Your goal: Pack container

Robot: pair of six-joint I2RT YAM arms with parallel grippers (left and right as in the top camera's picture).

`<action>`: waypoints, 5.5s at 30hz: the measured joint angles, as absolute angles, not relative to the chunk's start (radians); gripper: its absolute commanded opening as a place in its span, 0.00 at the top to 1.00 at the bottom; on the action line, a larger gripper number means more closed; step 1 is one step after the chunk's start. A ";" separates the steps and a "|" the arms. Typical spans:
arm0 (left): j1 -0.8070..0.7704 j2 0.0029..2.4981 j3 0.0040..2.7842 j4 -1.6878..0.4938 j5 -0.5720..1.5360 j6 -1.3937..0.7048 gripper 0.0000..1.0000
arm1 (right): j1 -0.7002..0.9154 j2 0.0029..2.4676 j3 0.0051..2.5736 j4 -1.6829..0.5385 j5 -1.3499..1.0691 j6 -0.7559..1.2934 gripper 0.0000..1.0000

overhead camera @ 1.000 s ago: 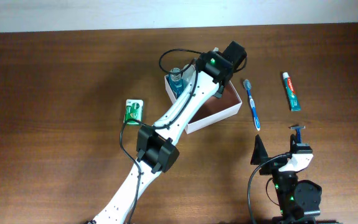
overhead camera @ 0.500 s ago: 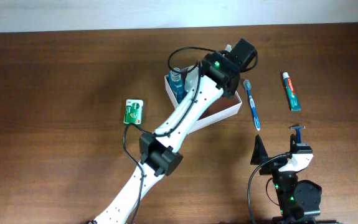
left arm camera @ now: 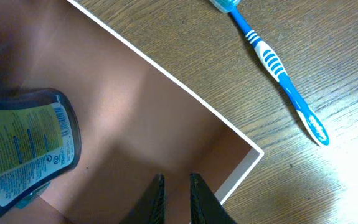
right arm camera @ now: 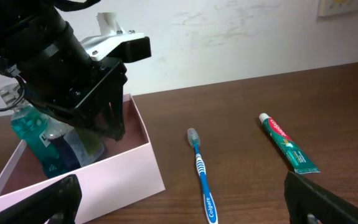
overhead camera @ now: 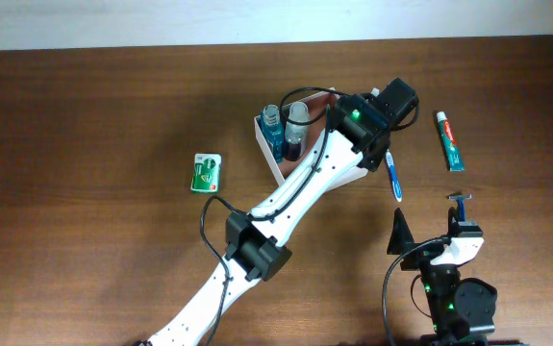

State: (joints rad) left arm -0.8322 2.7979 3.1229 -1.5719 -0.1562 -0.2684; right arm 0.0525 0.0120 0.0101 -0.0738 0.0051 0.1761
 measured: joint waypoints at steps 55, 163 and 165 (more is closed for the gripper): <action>-0.845 2.810 3.097 -1.683 -0.062 -0.208 0.99 | 0.052 0.012 0.010 -0.074 0.005 0.176 0.02; -0.273 1.999 2.378 -1.671 -0.146 -0.181 0.13 | 0.052 0.012 0.010 -0.073 0.006 0.176 0.02; -0.258 1.999 2.266 -1.623 -0.138 -0.183 0.13 | 0.052 0.012 0.010 -0.073 0.006 0.176 0.02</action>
State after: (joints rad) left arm -0.2584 1.9991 2.2662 -1.6226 -0.1383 -0.1833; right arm 0.0525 0.0120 0.0101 -0.0734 0.0055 0.1757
